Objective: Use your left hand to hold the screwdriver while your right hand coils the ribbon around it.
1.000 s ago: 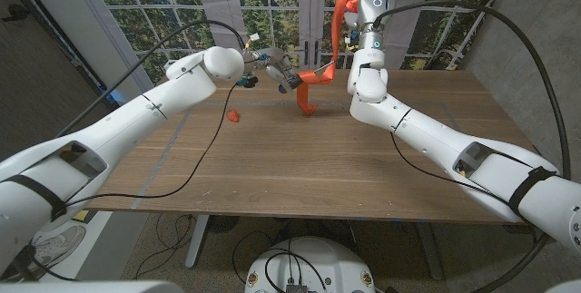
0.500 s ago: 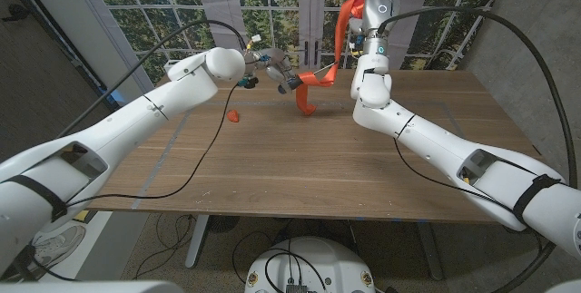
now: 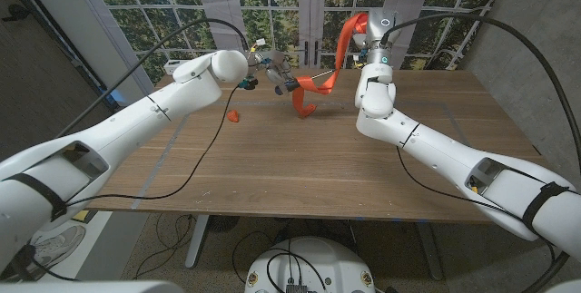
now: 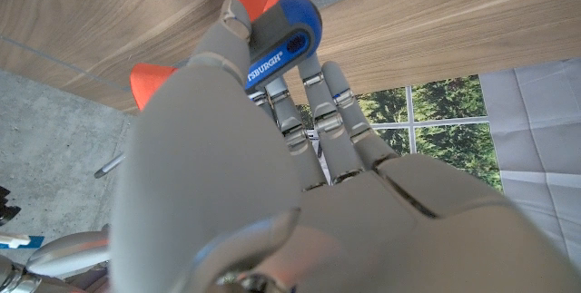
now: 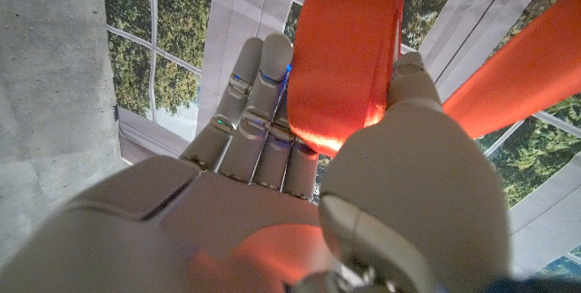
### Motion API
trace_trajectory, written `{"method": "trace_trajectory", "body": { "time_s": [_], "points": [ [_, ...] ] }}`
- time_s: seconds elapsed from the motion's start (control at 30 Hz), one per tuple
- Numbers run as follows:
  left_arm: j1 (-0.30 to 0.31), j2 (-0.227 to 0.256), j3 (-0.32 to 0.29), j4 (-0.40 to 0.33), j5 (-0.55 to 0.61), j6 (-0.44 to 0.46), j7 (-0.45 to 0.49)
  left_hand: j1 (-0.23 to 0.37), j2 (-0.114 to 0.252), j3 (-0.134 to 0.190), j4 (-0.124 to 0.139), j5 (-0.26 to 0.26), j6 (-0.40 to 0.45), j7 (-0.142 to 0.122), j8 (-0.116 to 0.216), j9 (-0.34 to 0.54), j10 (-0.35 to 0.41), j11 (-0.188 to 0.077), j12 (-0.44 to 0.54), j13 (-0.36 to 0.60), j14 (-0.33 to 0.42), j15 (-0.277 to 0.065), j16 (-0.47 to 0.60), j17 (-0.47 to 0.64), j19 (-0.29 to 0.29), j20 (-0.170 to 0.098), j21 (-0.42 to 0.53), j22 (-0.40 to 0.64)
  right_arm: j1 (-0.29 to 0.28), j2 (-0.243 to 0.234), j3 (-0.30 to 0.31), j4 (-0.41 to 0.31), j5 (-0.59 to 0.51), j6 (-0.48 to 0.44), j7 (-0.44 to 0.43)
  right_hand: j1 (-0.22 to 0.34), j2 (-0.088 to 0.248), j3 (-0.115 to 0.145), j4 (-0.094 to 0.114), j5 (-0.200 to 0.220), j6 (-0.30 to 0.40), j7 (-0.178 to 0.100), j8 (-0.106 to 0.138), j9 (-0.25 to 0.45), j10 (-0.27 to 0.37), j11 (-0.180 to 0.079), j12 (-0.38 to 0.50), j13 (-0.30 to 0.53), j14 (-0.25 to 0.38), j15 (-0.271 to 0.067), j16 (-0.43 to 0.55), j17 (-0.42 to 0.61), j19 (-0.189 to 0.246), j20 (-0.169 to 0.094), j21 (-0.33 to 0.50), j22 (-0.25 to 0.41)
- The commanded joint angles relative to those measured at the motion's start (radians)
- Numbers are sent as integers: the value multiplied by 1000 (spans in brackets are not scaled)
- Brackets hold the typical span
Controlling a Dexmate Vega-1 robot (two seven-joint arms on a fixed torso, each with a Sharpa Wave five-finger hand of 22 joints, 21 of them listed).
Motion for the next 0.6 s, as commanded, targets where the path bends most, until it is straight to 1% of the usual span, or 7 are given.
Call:
{"method": "trace_trajectory", "body": {
  "time_s": [0.03, 0.13, 0.33, 0.37, 0.43, 0.5, 0.6],
  "points": [
    [-15, -15, 34, 31, 49, -3, -51, 125, 160, 28, 21, 7, 9, -4, 7, 5, 4, -10, 6, 2, 166, -253, 6, 194, -2, -3, 0, 3, -54, -56, -16, -45, -9, -49, 96, 216, 222, -4, 2, 4, 15, 5, 3, 4, 49, -31, -1, 247, 45, -73, -8, -3, -2, -24, -4, 1],
    [-13, -19, 33, 38, 48, -5, -58, 124, 159, 28, 21, 7, 9, -4, 8, 5, 5, -8, 6, 2, 167, -253, 6, 195, -2, -3, 0, 3, -65, -69, -22, -52, -15, -55, 106, 216, 222, -4, 2, 4, 13, 5, 1, 3, 48, -31, -2, 247, 43, -74, -11, -8, -7, -24, -5, 1],
    [-14, -26, 40, 57, 51, -10, -77, 124, 158, 27, 20, 6, 13, -7, 9, 5, 7, -11, 7, 0, 167, -254, 6, 196, -2, -4, 0, 3, -83, -97, -36, -69, -17, -62, 157, 217, 223, -5, 2, 3, 11, 3, 0, 4, 46, -30, -3, 249, 48, -73, -5, -4, -6, -26, -5, 1],
    [-12, -27, 39, 61, 48, -12, -77, 123, 158, 27, 20, 6, 13, -6, 9, 5, 6, -11, 6, -1, 166, -253, 6, 195, -2, -3, 0, 3, -92, -97, -27, -74, -6, -59, 158, 217, 223, -6, 2, 3, 11, 3, 0, 4, 46, -30, -3, 249, 48, -73, -5, -5, -5, -26, -4, 1],
    [-16, -29, 47, 70, 55, -11, -85, 123, 158, 27, 20, 6, 12, -6, 9, 5, 7, -11, 6, -1, 167, -253, 6, 195, -2, -4, 0, 3, -94, -101, -39, -67, -16, -66, 167, 217, 223, -6, 2, 3, 12, 3, -1, 3, 46, -31, -4, 248, 47, -73, -5, -6, -5, -26, -4, 1],
    [-18, -33, 50, 80, 54, -12, -92, 123, 158, 27, 20, 6, 13, -5, 9, 5, 8, -12, 7, -2, 167, -253, 6, 195, -2, -4, 0, 4, -103, -106, -34, -71, -7, -59, 173, 217, 223, -6, 2, 3, 12, 3, -1, 2, 46, -33, -4, 247, 46, -73, -6, -7, -6, -26, -4, 1],
    [-17, -32, 58, 77, 71, -11, -88, 122, 158, 27, 20, 6, 14, -5, 9, 5, 10, -10, 7, -3, 168, -253, 6, 195, -1, -4, 0, 4, -103, -112, -50, -66, -17, -66, 194, 217, 224, -7, 2, 3, 12, 3, -1, 3, 45, -34, -4, 248, 46, -73, -5, -6, -7, -26, -4, 1]
  ]
}}
